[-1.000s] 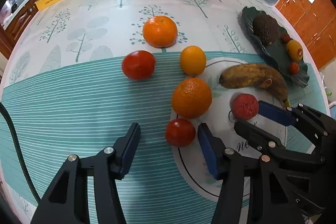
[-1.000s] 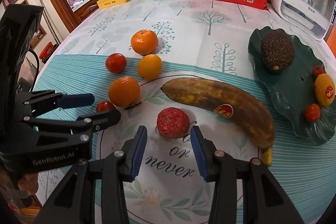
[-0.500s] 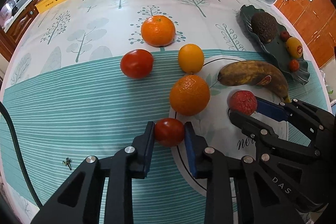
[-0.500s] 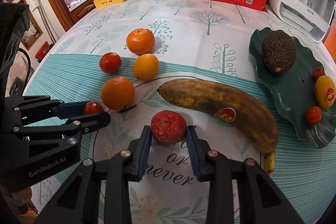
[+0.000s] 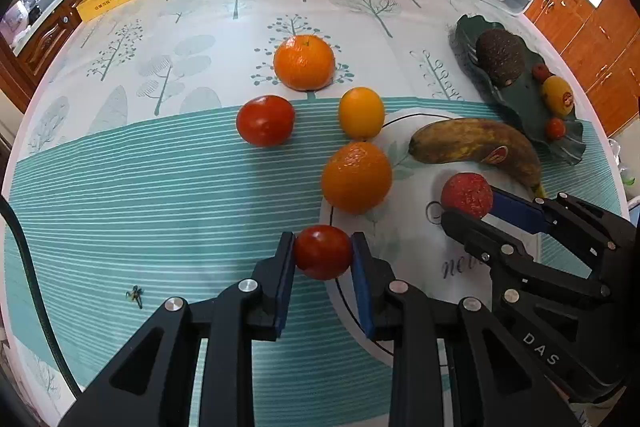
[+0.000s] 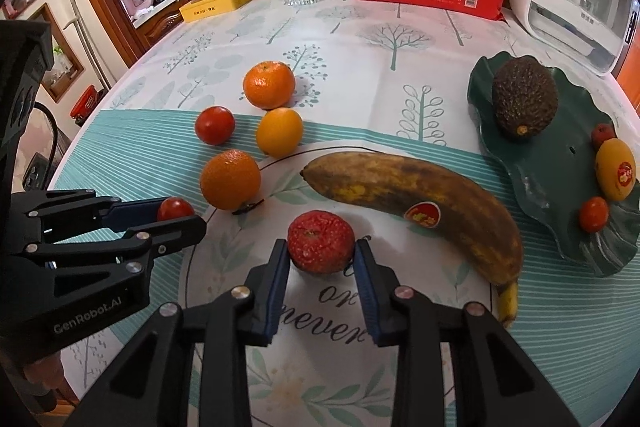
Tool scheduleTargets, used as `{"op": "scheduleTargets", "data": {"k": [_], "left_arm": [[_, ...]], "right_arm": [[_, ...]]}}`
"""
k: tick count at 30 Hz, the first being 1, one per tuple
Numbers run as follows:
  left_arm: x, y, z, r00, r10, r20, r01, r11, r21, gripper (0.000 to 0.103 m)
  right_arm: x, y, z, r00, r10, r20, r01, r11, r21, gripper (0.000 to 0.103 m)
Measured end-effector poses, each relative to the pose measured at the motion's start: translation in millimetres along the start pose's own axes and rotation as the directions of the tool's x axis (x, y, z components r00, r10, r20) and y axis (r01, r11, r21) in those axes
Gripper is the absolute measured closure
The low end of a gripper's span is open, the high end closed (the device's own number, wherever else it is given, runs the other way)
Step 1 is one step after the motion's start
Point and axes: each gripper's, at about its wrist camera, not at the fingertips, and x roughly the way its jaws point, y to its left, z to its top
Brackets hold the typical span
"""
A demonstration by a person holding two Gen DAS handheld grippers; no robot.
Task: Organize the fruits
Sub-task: 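Grasp a cherry tomato with the left tool while the right tool grasps a lychee, then carry tomato and lychee over the green plate and open both tools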
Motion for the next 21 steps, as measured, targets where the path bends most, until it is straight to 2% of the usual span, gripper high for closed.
{"op": "scheduleTargets", "data": {"k": [11, 21], "left_arm": [[-44.0, -32.1, 7.3, 0.998, -0.019, 0.067, 0.016, 0.999, 0.033, 0.078], [-83.7, -84.2, 24.7, 0.989, -0.047, 0.141, 0.034, 0.995, 0.09, 0.078]], "right_arm": [[-46.5, -1.9, -2.5, 0.997, 0.038, 0.068, -0.039, 0.999, 0.009, 0.07], [-105.3, -35.0, -4.1, 0.99, -0.011, 0.137, 0.004, 0.999, 0.052, 0.07]]}}
